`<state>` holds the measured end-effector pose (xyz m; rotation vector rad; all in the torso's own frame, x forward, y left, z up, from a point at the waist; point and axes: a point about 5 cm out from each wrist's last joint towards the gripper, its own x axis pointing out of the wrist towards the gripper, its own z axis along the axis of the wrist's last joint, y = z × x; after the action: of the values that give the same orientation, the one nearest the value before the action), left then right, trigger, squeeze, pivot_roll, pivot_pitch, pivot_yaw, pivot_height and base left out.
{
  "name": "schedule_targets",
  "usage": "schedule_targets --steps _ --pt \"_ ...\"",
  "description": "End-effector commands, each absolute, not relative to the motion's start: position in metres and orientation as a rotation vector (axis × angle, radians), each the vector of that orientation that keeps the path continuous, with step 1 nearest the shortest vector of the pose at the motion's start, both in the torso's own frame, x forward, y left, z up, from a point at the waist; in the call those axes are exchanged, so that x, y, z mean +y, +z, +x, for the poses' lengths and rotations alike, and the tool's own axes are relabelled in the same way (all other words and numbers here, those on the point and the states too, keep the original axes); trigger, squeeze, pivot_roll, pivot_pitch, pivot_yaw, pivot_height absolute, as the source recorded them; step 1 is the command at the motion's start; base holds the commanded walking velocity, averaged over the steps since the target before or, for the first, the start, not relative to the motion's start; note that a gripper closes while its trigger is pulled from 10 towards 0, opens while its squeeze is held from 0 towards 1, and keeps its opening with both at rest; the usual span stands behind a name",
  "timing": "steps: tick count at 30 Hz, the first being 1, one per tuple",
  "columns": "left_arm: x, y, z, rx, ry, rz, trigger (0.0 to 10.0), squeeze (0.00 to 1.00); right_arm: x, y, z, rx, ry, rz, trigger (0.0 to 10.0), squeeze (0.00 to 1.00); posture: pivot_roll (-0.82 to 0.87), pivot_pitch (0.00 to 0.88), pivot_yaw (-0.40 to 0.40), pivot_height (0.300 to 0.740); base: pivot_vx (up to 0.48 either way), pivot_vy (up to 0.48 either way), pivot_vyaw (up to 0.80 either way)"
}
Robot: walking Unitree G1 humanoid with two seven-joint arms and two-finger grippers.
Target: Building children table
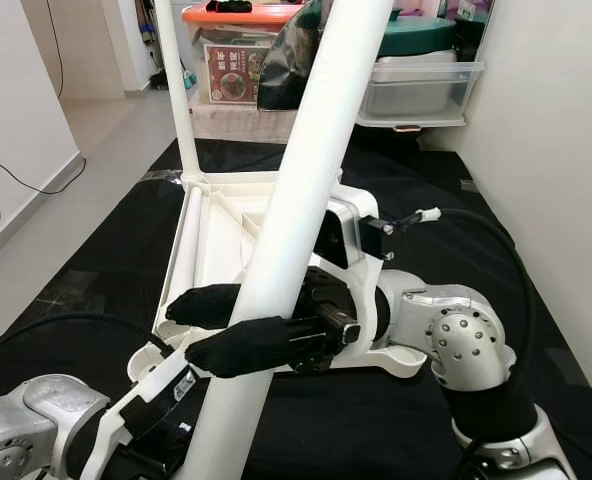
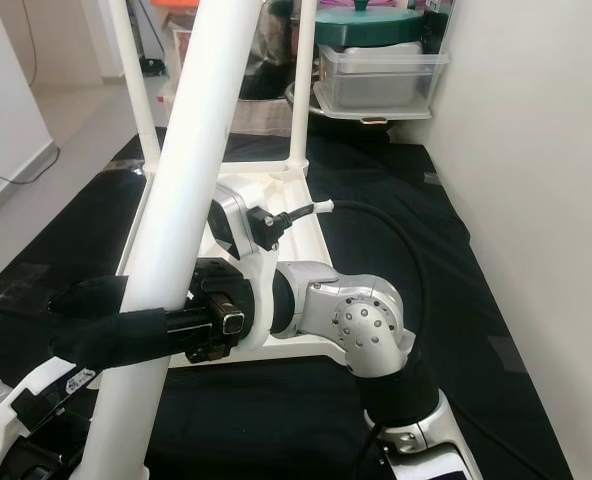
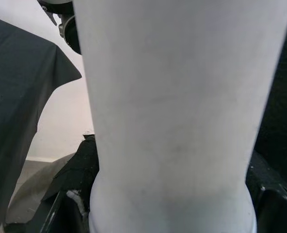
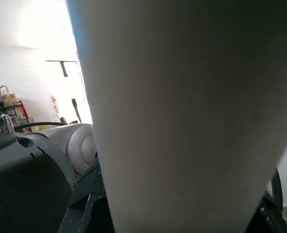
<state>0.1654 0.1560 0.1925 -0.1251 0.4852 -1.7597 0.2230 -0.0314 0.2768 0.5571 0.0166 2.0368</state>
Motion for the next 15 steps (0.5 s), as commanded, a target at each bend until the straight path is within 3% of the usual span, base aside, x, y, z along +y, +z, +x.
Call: schedule_targets --steps 1,2,3,11,15 --pt "0.17 0.18 0.173 0.554 -1.657 -0.084 10.0 0.05 -0.037 0.283 0.219 -0.035 2.088 0.579 0.0 0.0 0.11 0.0 -0.021 0.74 0.0 0.0 0.0" --pt "0.17 0.18 0.173 0.554 -1.657 -0.084 10.0 0.05 -0.037 0.283 0.219 -0.035 2.088 0.579 0.0 0.0 0.11 0.0 -0.021 0.74 0.0 0.0 0.0" --pt "0.172 0.18 0.174 0.547 -1.654 -0.061 10.0 1.0 -0.037 0.281 0.221 -0.034 2.076 0.577 0.0 0.0 0.11 0.0 -0.019 0.74 0.0 0.0 0.0" --pt "0.18 0.192 0.186 0.478 -1.606 -0.066 10.0 1.0 -0.041 0.278 0.231 -0.054 2.002 0.553 0.0 0.0 0.12 0.0 -0.021 0.74 0.0 0.0 0.0" --pt "0.188 0.206 0.194 0.377 -1.526 -0.045 10.0 1.0 -0.051 0.27 0.253 -0.077 1.836 0.51 0.0 0.0 0.12 0.0 -0.018 0.74 0.0 0.0 0.0"
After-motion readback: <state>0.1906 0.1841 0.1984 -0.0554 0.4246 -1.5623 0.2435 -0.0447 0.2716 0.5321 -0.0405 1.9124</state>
